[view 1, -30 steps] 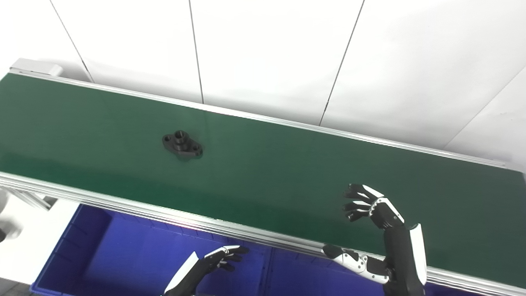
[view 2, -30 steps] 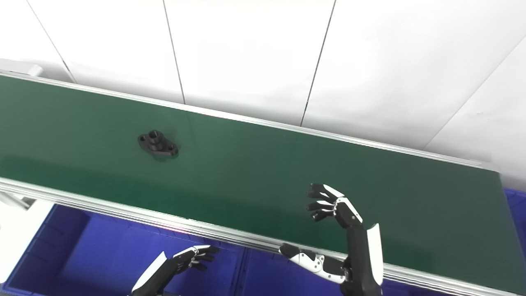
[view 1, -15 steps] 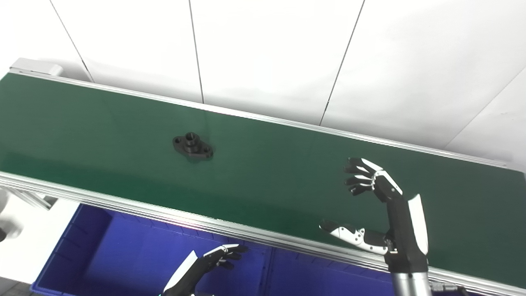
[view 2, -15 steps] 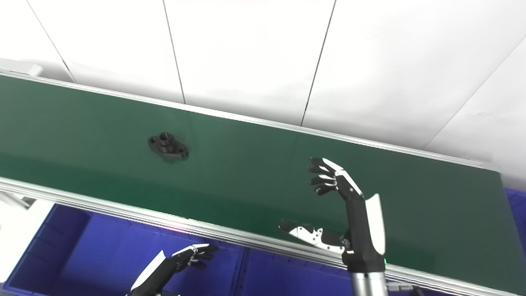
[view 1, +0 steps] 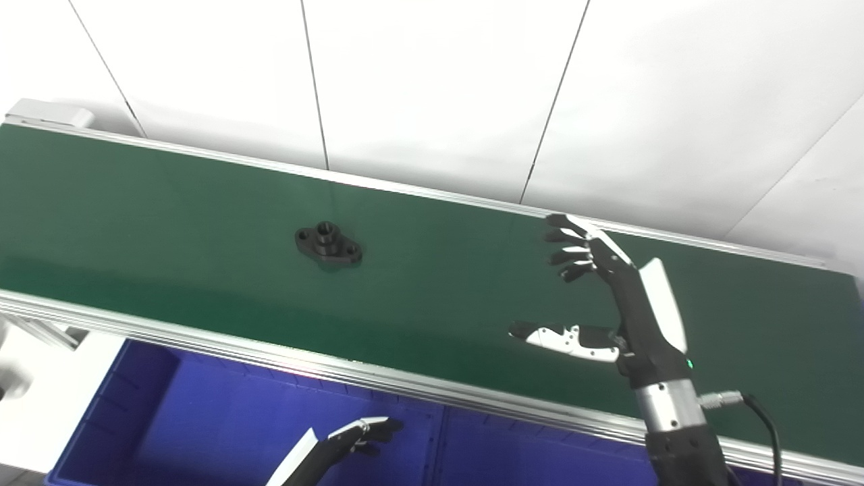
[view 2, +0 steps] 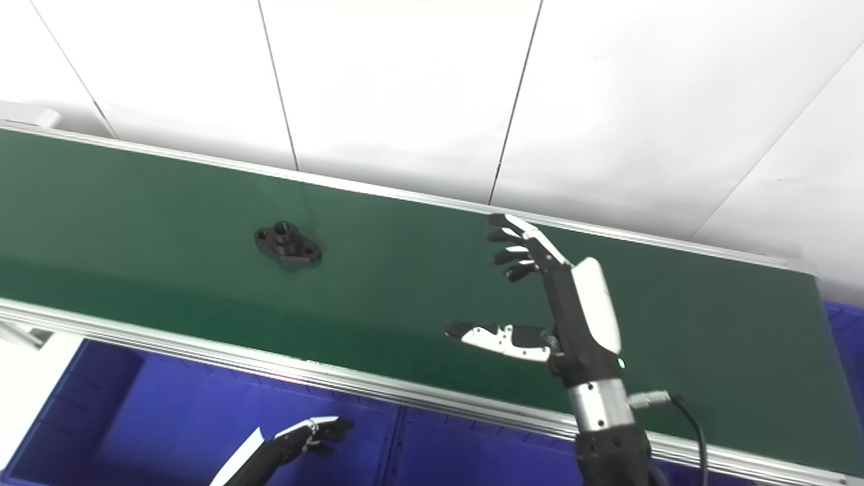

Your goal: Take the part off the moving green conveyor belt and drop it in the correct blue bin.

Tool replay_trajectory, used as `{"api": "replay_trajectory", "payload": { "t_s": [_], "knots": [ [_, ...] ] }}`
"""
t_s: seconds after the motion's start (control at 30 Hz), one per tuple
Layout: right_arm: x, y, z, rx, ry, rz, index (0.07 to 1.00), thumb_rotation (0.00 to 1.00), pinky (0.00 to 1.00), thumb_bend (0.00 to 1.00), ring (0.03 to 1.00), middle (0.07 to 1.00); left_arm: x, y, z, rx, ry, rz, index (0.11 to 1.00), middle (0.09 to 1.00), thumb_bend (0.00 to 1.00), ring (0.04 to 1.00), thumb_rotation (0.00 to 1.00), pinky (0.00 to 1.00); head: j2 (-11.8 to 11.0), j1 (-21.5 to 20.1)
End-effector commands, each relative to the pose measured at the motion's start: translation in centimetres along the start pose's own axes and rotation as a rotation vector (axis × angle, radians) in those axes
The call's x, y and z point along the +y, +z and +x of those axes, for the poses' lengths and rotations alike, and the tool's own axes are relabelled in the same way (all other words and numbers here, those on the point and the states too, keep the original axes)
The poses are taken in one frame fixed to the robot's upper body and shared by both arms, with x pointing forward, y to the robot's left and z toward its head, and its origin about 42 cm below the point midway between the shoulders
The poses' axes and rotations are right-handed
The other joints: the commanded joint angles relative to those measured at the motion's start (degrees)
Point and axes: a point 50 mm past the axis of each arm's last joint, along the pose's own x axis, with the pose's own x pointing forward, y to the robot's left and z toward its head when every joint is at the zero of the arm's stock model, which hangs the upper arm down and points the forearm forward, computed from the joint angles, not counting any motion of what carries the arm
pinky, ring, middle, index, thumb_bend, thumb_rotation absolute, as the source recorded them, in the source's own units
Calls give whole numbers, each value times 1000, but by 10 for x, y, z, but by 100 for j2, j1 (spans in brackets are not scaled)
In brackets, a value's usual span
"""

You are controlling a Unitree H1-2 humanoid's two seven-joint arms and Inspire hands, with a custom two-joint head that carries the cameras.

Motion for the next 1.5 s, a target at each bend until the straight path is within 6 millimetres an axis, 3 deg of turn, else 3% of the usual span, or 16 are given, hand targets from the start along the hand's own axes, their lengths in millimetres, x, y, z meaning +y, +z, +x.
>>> {"api": "replay_trajectory", "payload": {
  "t_s": [0.0,0.33,0.47,0.9,1.2,1.47],
  "knots": [
    [-6,11,11,-38,-6,-19,821,208,557,742,660,761,5,5,2,-49,6,14,795,834,825,795,341,713,-5,-48],
    [8,17,48,-32,62,-91,828,279,563,754,670,772,16,-1,3,-27,-18,20,800,849,831,810,361,728,-121,-774],
    [14,17,57,-22,72,-115,833,276,551,748,666,762,19,-3,3,-21,-20,26,802,850,840,811,398,723,-121,-744],
    [22,18,86,-35,110,-171,873,285,521,755,647,756,23,-6,8,-7,-39,-20,807,862,838,830,389,740,-150,-695],
    [33,8,117,-8,195,-244,879,329,568,755,667,766,22,-8,14,-3,-38,-33,799,856,850,822,415,732,-220,-677],
    [37,-1,138,4,266,-346,873,361,658,756,749,799,19,-8,17,-2,-39,-65,799,855,849,821,405,733,-245,-646]
  ]
}}
